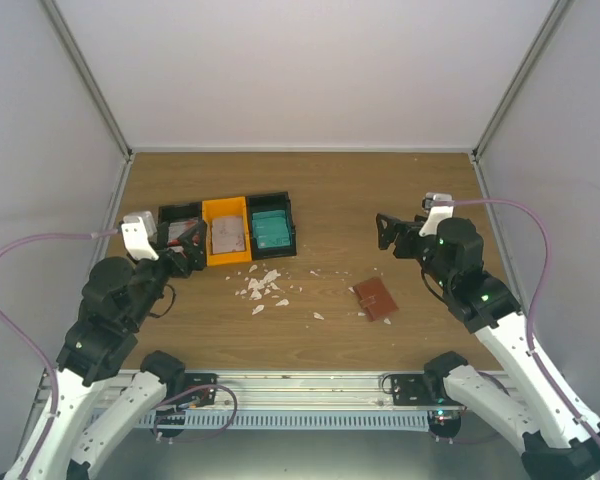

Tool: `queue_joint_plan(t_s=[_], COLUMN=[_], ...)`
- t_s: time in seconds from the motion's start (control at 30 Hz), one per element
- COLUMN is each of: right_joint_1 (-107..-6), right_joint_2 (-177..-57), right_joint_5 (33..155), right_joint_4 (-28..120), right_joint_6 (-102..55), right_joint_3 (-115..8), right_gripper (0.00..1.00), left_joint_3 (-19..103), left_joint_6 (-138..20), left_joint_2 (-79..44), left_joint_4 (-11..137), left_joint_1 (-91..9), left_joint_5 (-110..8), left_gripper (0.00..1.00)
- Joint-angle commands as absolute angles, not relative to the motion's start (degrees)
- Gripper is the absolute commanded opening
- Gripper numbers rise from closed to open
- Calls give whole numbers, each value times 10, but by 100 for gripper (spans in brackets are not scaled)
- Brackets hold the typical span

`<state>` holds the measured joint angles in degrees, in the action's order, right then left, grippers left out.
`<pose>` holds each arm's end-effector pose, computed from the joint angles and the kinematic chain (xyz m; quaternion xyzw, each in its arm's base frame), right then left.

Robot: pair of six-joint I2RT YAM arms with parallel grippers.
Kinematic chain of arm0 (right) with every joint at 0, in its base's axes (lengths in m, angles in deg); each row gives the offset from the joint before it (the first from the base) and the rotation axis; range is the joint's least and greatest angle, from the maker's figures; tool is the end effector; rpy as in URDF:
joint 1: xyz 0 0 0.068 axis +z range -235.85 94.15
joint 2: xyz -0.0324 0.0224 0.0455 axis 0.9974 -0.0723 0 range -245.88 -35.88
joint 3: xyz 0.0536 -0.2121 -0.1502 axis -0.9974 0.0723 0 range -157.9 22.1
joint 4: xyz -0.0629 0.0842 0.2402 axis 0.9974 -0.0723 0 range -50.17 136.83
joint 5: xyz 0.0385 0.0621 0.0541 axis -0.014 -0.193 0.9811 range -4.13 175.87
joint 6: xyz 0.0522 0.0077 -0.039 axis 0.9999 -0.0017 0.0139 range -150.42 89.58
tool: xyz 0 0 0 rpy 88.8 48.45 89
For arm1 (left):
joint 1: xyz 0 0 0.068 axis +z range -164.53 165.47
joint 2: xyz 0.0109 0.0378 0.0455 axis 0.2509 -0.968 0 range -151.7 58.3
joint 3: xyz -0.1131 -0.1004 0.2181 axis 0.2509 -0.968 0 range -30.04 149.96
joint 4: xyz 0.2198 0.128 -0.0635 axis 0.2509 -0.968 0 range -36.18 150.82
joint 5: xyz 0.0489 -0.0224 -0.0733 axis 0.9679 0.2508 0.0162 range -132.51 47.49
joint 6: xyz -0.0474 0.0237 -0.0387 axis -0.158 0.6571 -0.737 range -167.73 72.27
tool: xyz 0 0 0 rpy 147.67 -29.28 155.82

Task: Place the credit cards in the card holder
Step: Move the card holder to the center of the board.

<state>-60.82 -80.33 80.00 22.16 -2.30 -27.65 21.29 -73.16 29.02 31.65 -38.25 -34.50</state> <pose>0.1784 0.0775 0.3340 0.0515 0.8138 0.2209 0.5351 0.1180 -0.0442 0.3713 -0.0574 0.7470 -0.2269 0.6222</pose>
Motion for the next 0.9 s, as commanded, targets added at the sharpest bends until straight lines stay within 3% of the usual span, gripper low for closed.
queue_joint_plan(t_s=[0.0,0.57,0.73,0.87], right_joint_1=[-612,-612,-611,-611], right_joint_2=[-804,-803,-809,-834], right_joint_5=[807,921,1014,1014], right_joint_4=[221,257,268,268], right_joint_6=[-18,-67,-67,-38], right_joint_3=[-286,-249,-253,-243], right_gripper=[100,100,100,100], left_joint_3=[217,58,103,145], left_joint_6=[-721,-688,-631,-622], left_joint_2=[322,374,252,122], left_joint_4=[323,404,371,373], left_joint_1=[-380,-380,-379,-378], left_joint_5=[-321,-382,-346,-359], left_gripper=[99,99,99,99])
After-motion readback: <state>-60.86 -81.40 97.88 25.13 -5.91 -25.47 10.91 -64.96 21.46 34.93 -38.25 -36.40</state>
